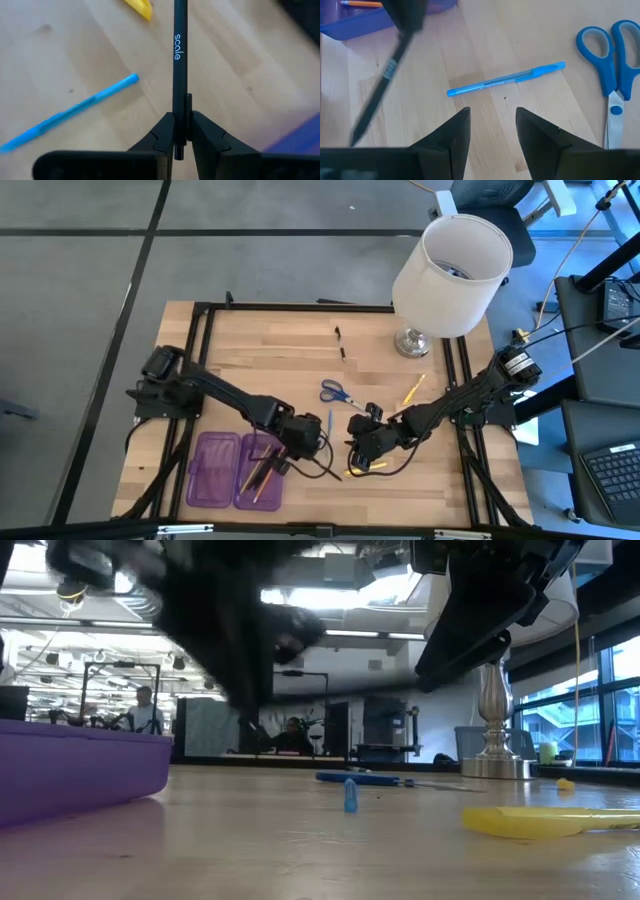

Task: Pick & place school supplies into a supply box
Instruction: Put the black pen into the violet box

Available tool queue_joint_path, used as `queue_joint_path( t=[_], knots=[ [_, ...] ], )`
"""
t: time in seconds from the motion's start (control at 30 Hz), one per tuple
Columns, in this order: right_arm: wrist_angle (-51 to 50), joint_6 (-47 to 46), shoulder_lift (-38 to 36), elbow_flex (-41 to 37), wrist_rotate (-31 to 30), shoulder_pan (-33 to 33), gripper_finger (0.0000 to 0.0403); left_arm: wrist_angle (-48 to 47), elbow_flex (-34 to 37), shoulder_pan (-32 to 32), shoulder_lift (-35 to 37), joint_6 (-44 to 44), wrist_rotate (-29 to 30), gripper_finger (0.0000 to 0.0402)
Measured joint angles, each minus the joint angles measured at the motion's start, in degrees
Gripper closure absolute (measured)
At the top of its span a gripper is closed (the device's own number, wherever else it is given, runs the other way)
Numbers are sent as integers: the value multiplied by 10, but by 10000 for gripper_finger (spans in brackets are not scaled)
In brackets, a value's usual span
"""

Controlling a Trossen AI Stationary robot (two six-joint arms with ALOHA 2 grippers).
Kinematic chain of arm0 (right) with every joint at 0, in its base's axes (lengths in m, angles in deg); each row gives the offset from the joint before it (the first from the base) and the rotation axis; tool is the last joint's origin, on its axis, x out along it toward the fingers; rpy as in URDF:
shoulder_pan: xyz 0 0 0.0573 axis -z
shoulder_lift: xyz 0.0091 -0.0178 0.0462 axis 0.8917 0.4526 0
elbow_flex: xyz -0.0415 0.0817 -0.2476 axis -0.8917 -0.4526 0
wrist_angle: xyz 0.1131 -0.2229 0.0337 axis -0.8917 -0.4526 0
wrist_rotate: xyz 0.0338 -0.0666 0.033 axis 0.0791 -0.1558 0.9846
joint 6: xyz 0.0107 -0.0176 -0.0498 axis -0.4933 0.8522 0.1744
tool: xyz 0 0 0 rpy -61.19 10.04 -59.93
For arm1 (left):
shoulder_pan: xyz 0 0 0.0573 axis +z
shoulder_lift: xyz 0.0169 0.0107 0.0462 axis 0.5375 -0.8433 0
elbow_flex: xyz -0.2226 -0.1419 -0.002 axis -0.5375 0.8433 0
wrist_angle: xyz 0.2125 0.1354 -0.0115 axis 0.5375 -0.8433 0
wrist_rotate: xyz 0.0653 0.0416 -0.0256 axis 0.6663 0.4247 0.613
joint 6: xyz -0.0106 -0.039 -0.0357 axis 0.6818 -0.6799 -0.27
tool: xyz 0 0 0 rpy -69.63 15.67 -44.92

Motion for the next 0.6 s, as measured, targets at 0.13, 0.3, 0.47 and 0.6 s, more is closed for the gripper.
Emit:
queue_joint_path(
  t=[0.13,0.3,0.47,0.6],
  knots=[
    [0,-1,0,0,0,0,241,-63,0,-10,45,-140,1,360],
    [0,-1,0,0,0,0,241,-140,12,-53,105,-370,77,359],
    [1,-3,0,0,0,0,241,-171,65,-131,176,-598,203,363],
    [4,-3,0,0,0,0,241,-163,112,-197,209,-763,268,358]
  ],
)
